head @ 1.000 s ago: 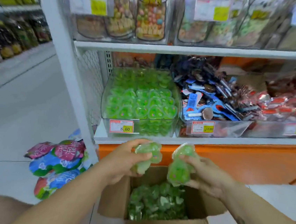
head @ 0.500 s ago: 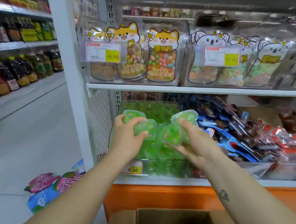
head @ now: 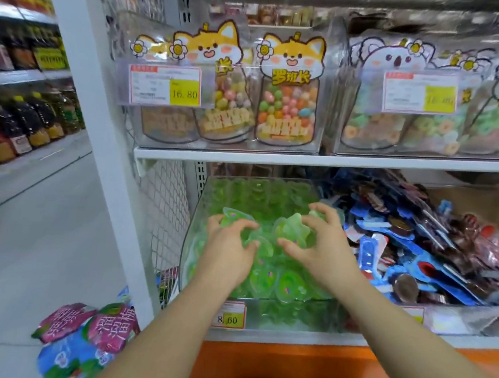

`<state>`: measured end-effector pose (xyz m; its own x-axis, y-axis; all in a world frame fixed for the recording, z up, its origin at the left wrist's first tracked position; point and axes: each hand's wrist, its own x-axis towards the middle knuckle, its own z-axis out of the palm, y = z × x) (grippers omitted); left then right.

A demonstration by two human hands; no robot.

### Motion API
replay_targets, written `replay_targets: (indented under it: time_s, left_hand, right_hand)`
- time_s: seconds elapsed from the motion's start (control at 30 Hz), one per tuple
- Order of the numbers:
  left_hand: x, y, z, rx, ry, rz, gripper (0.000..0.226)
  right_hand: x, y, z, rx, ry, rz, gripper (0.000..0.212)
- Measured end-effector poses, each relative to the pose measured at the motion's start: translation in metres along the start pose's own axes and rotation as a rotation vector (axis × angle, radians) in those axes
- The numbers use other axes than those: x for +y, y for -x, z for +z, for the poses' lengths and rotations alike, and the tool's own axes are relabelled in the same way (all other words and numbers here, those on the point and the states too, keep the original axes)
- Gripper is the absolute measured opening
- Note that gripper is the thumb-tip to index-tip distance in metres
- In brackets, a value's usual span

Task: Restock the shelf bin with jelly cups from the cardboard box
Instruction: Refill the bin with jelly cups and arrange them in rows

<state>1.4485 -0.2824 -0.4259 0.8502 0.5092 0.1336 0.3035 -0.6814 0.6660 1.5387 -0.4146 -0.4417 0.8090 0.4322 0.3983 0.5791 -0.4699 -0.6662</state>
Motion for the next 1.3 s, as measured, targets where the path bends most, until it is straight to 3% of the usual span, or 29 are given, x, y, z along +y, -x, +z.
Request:
replay_targets:
  time_s: [0.23, 0.5, 0.67, 0.83, 0.97, 1.07, 1.13, 1.23, 1.3]
  left_hand:
    - [-0.008, 0.002, 0.010, -0.002, -0.123, 0.030, 0.041]
    - [-0.015, 0.016, 0.016, 0.069, -0.461, 0.130, 0.060]
    - [-0.017, 0.020, 0.018, 0.105, -0.553, 0.190, 0.073]
    - [-0.021, 0.028, 0.022, 0.064, -0.555, 0.255, 0.085]
    - [-0.016, 0.031, 0.022, 0.085, -0.551, 0.275, 0.084]
    - [-0.015, 0.031, 0.022, 0.133, -0.505, 0.323, 0.074]
    - [-0.015, 0.031, 0.022, 0.205, -0.456, 0.381, 0.066]
    - [-0.013, 0.030, 0.025, 0.269, -0.445, 0.475, 0.051]
    - [-0.010, 0.030, 0.026, 0.270, -0.456, 0.521, 0.045]
  right_hand:
    - [-0.001, 0.003, 0.002, -0.077, 0.078, -0.077, 0.050]
    - [0.003, 0.012, 0.004, -0.046, 0.132, -0.157, 0.051]
    - [0.007, 0.008, -0.002, 0.003, 0.018, -0.206, 0.048]
    - [0.009, 0.011, -0.004, -0.064, -0.046, -0.235, 0.048]
    - [0.004, 0.014, -0.014, -0.056, -0.147, -0.179, 0.056]
    - [-0.007, 0.013, -0.032, 0.008, -0.331, -0.100, 0.019]
    - [-0.011, 0.012, -0.044, 0.012, -0.614, 0.038, 0.010]
    - [-0.008, 0.016, -0.053, -0.048, -0.979, 0.324, 0.027]
    - [-0.003, 0.022, -0.053, -0.067, -1.078, 0.475, 0.034]
